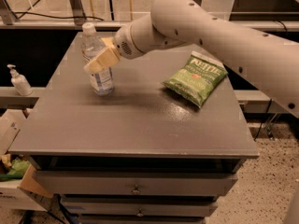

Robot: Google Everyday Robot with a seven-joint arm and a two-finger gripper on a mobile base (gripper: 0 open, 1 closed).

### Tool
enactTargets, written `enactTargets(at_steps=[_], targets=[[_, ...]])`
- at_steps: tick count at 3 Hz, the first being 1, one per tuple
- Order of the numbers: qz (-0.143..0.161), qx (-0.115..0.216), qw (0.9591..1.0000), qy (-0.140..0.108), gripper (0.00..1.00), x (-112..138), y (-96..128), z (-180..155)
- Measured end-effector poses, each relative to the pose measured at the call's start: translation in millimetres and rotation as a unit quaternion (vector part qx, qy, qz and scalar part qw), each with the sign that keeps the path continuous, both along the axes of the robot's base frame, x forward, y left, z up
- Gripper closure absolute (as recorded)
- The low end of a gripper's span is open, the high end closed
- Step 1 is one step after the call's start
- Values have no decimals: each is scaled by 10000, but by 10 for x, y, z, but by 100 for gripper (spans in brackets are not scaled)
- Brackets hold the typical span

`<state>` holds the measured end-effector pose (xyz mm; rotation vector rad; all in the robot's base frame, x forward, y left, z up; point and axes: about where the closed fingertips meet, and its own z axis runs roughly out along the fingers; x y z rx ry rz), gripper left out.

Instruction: Knock blue plastic bottle over

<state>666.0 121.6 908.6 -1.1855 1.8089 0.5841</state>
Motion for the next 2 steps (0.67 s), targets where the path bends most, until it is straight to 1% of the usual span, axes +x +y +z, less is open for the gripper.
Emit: enactTargets(at_steps=[1,2], targets=[[-408,188,9990,88,0,376,-272,-34],[-808,461,9956,82,0,635,-579,31]])
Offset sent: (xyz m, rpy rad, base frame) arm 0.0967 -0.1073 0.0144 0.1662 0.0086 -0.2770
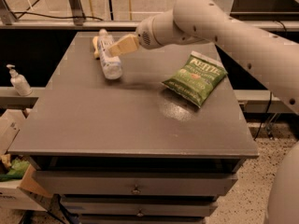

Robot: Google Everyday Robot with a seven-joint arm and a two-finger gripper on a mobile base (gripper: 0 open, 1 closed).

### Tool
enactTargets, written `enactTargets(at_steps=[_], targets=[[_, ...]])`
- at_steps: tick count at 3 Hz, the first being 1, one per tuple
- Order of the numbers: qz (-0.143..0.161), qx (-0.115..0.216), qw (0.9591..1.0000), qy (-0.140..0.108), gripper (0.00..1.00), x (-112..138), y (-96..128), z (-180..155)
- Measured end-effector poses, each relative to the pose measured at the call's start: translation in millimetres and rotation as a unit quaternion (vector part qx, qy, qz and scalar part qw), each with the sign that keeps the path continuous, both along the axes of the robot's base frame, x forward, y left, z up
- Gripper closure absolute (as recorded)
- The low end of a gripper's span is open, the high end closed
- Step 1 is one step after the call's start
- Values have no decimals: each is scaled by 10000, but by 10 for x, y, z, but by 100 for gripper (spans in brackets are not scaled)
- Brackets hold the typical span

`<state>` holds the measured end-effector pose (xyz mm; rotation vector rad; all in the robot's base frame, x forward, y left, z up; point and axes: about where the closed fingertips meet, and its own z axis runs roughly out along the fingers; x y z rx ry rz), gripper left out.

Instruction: Knock blue plastic bottle over

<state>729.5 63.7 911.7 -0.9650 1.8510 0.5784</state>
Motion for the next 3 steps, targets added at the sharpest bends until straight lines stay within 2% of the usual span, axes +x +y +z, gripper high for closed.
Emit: enactTargets(at_steps=[1,2,3], targets=[[-209,123,9997,21,0,97,-167,17],[-287,157,9995,44,0,117,-229,13],[-361,220,9991,74,0,33,-363,-27]])
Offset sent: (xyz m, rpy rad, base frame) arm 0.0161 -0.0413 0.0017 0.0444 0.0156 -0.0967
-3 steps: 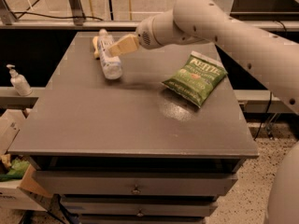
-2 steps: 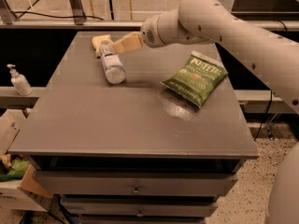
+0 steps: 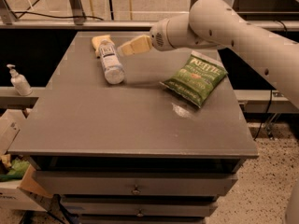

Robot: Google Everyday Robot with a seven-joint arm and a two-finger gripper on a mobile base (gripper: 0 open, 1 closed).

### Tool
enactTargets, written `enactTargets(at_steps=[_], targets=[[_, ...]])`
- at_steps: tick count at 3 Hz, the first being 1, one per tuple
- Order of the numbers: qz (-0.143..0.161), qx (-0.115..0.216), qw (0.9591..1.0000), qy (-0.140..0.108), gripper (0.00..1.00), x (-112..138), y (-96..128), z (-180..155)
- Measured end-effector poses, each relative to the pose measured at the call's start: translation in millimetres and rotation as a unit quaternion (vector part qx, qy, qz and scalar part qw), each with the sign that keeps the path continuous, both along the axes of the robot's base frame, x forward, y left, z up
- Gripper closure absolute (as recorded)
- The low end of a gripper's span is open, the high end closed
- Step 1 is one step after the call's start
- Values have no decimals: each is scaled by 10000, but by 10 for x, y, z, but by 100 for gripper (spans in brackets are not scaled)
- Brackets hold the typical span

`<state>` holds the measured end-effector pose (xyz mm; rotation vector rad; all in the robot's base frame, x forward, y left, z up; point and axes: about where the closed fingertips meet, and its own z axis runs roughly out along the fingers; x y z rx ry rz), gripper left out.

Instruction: Knock blue plastic bottle over

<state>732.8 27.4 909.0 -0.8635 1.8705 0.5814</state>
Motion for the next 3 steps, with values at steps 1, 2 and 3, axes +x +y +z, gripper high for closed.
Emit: enactTargets(at_steps=[1,2,3], targets=[[-73,106,9999,10,0,-170,-204,-38],[-112,333,9994,-76,0,-347,-486,-13],[-152,338,9993,-110,0,-367,-570,2]])
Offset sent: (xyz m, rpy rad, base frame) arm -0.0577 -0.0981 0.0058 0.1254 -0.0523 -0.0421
